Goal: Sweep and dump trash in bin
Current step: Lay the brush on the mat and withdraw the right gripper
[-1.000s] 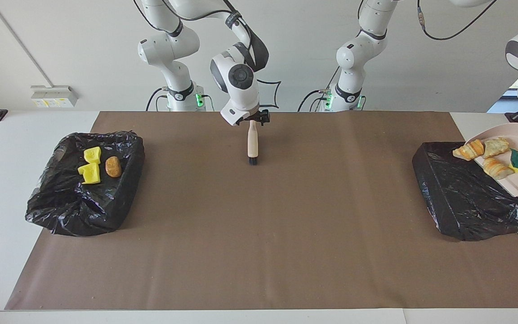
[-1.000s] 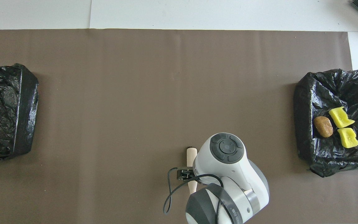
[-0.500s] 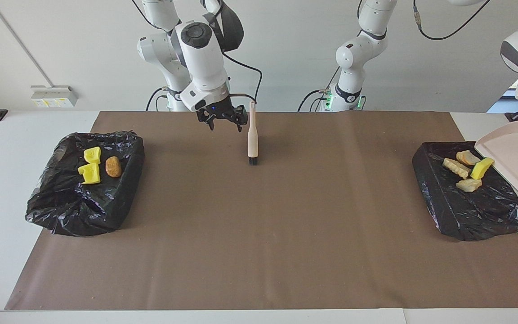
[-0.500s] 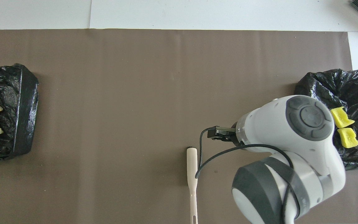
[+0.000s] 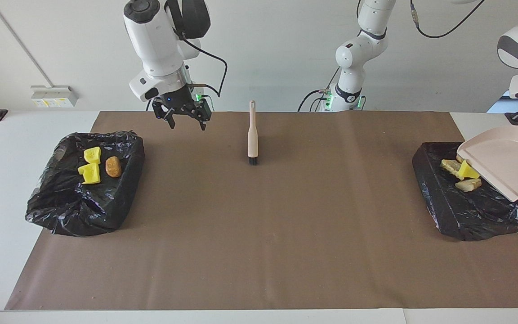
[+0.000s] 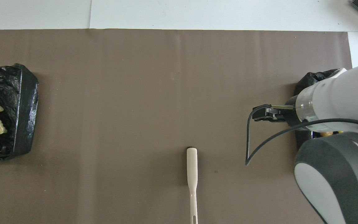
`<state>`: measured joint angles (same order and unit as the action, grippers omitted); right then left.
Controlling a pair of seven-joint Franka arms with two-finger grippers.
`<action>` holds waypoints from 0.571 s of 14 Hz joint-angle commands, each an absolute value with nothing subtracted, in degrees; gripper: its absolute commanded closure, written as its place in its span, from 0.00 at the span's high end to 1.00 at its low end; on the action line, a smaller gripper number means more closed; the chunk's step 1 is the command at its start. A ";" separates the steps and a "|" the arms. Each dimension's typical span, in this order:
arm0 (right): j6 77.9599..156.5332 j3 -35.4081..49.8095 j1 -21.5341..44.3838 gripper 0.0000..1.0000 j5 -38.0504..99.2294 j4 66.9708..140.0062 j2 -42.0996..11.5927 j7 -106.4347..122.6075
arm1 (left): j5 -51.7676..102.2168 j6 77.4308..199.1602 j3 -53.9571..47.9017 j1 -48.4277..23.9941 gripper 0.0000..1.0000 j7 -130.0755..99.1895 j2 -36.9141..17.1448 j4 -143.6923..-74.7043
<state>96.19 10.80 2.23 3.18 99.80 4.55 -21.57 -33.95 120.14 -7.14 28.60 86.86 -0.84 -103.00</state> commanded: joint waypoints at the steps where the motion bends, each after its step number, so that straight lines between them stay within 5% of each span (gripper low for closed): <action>1: 92.81 10.12 -0.17 1.00 0.80 95.02 4.56 -20.21 | -26.84 117.69 -6.59 26.46 0.00 85.96 -0.26 -103.10; 8: 90.35 -2.44 -0.62 1.00 1.06 94.04 7.29 -8.65 | -12.83 111.46 -6.68 16.82 0.00 61.15 -0.35 -103.09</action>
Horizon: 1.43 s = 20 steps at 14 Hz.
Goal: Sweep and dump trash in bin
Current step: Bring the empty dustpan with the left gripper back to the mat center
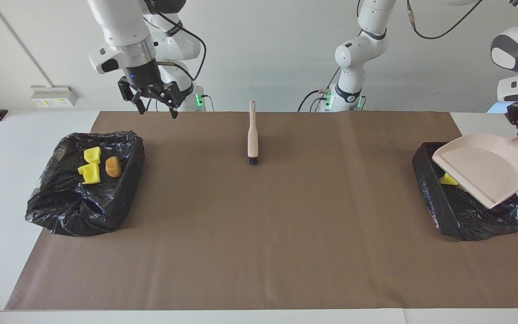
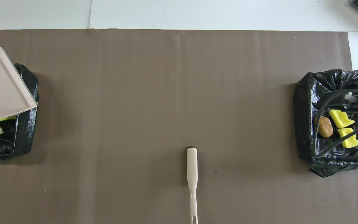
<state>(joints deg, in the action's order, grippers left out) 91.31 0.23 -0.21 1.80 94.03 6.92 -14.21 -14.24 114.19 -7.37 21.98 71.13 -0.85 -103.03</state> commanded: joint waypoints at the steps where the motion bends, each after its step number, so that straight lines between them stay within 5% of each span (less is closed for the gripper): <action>1: 90.35 -3.59 -0.62 1.00 0.79 94.30 7.56 -6.44 | -12.83 109.36 -6.59 13.39 0.00 54.47 -0.26 -103.10; 9: 91.58 -1.76 -0.35 1.00 -0.61 97.56 8.00 -3.44 | -4.84 107.92 -6.59 -8.67 0.00 10.34 -3.59 -103.10; 16: 89.39 2.45 0.69 1.00 -1.85 97.99 9.66 -3.16 | -2.02 110.30 -6.59 -25.99 0.00 -19.83 -21.16 -88.26; 20: 89.12 1.23 -0.61 1.00 -0.71 96.51 9.05 -4.66 | -0.79 115.30 -6.50 -31.27 0.00 -29.00 -25.48 -85.52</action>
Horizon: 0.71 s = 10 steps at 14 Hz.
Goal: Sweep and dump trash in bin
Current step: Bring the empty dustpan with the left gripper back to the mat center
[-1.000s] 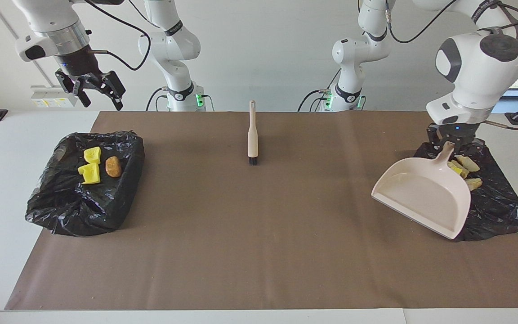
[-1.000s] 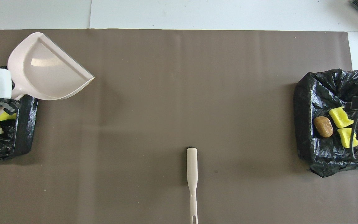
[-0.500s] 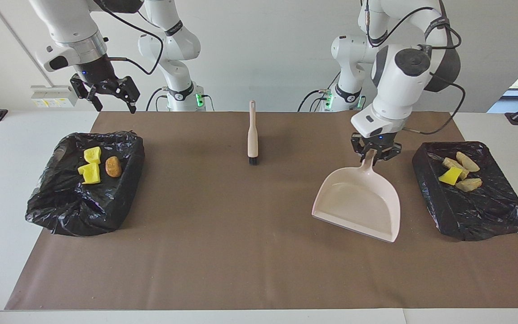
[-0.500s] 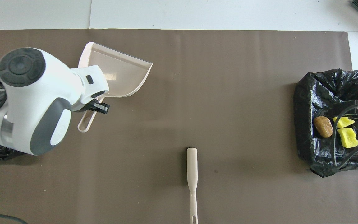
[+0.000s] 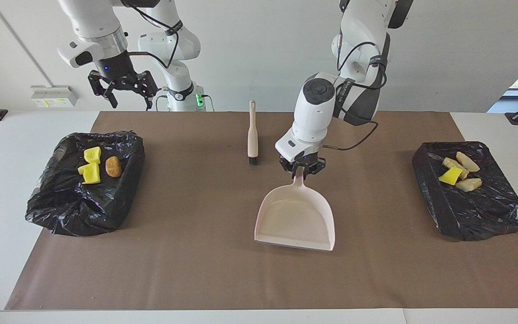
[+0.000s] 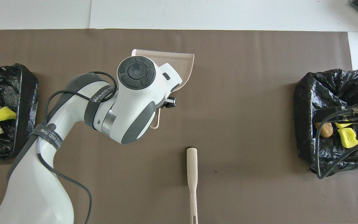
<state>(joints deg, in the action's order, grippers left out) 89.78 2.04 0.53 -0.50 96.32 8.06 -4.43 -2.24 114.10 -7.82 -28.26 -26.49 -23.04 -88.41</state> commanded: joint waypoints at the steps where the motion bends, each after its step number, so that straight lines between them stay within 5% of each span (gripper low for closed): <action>1: 88.43 0.27 -1.31 1.00 -0.53 95.20 9.05 -4.31 | -0.79 115.92 -6.50 -31.72 0.00 -29.79 -26.36 -84.47; 4: 87.62 -0.53 -1.84 1.00 -0.35 94.13 9.05 -4.22 | -1.49 115.14 -5.80 -35.32 0.00 -36.71 -36.26 -74.39; 10: 87.27 -2.55 -2.37 1.00 3.25 92.99 8.70 -4.22 | -3.16 115.22 -5.98 -36.48 0.00 -38.06 -37.36 -74.61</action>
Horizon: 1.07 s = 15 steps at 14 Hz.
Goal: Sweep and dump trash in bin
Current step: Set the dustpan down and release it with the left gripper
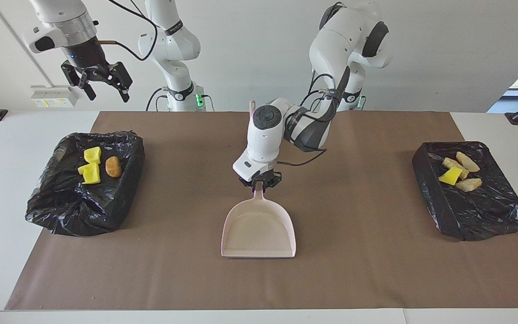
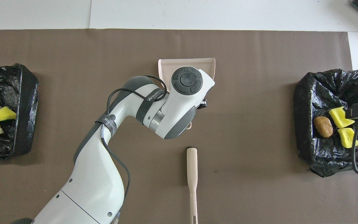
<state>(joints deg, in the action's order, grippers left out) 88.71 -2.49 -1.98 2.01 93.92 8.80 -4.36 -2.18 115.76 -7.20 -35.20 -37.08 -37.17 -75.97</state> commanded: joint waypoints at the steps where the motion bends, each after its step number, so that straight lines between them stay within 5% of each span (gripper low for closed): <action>1: 87.28 -2.55 -2.29 1.00 3.16 93.25 8.88 -4.31 | -2.99 115.31 -5.98 -36.47 0.00 -38.06 -37.18 -75.14; 3: 87.54 -2.55 -2.02 1.00 3.08 93.34 8.88 -4.83 | -3.08 115.05 -5.98 -36.47 0.13 -38.06 -37.00 -75.32; 6: 87.19 -2.11 -1.93 1.00 3.16 93.34 8.97 -4.57 | -3.08 116.19 -5.98 -36.21 0.13 -38.14 -36.65 -77.26; 9: 87.19 -2.02 -1.76 1.00 3.25 93.43 8.96 -4.57 | -3.16 115.93 -5.98 -36.12 0.31 -38.23 -36.30 -77.70; 10: 87.19 -2.02 -1.76 1.00 3.25 93.43 8.96 -4.57 | -3.25 115.75 -5.89 -36.04 0.44 -38.23 -36.21 -77.70; 13: 87.19 -2.02 -1.76 1.00 3.25 93.43 8.96 -4.57 | -3.34 115.48 -5.80 -34.64 0.53 -37.62 -32.63 -79.70; 15: 87.19 -2.02 -1.76 1.00 3.25 93.34 8.96 -4.57 | -3.34 115.32 -5.89 -32.53 0.94 -34.65 -27.89 -83.47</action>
<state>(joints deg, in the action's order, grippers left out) 88.39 -2.04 -1.62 2.11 93.86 8.79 -4.36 -2.49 115.59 -5.84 -34.39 -36.70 -34.58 -77.09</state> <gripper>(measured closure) 0.000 0.388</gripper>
